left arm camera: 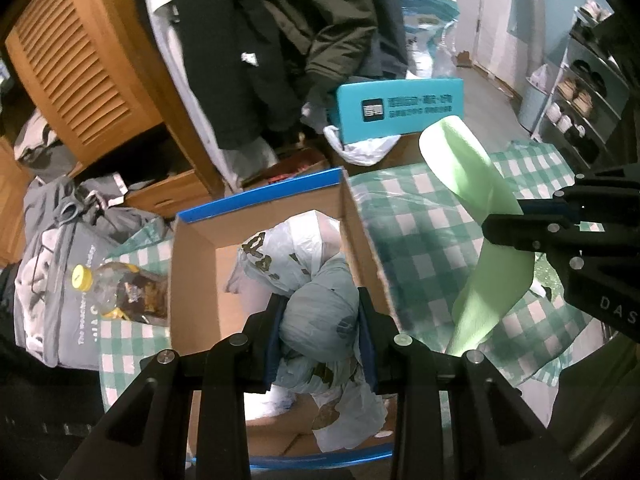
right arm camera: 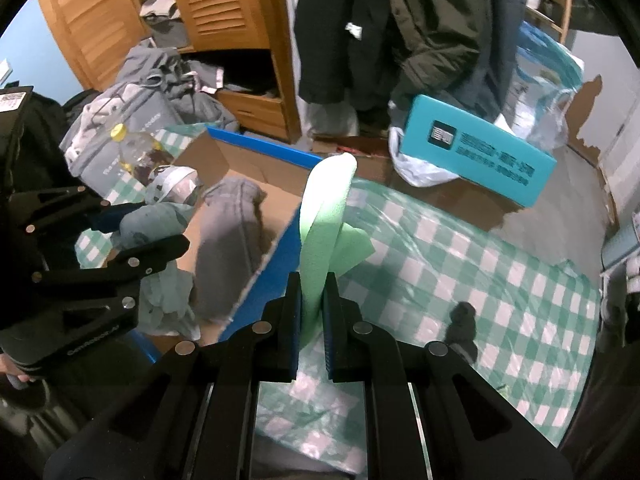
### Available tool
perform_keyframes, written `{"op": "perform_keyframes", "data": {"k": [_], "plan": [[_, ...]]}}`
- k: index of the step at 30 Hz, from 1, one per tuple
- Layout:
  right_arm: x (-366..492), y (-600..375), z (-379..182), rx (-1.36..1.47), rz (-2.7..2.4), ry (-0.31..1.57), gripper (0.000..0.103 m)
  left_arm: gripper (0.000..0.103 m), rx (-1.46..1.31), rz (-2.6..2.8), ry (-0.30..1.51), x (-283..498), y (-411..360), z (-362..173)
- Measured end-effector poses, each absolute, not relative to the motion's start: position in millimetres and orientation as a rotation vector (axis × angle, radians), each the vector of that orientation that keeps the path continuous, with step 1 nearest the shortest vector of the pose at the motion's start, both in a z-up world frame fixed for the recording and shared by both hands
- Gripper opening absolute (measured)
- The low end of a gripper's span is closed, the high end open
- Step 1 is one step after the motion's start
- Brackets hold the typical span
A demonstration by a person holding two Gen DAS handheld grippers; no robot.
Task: Organize soft objects
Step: 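Lift and carry the white bag and green cloth over the cardboard box with both tools, then open both tools to drop the bag and cloth into the box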
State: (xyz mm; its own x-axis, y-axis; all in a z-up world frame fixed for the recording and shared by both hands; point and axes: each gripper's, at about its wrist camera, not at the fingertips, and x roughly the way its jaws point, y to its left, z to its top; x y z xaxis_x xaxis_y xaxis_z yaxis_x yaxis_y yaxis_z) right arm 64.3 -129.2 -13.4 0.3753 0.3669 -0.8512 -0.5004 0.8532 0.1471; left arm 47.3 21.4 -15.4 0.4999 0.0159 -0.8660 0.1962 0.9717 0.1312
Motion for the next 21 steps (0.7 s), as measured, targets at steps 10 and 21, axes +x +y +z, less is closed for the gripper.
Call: {"op": "perform_keyframes", "data": {"k": [10, 21], "plan": [[67, -81, -14, -0.179, 0.623, 1.062, 0.009, 0.033, 0.183, -0.066, 1.068, 47, 60, -27], [69, -38, -32, -0.213, 0.686, 1.117, 0.009, 0.033, 0.117, -0.045, 1.128, 52, 93, -51]]}}
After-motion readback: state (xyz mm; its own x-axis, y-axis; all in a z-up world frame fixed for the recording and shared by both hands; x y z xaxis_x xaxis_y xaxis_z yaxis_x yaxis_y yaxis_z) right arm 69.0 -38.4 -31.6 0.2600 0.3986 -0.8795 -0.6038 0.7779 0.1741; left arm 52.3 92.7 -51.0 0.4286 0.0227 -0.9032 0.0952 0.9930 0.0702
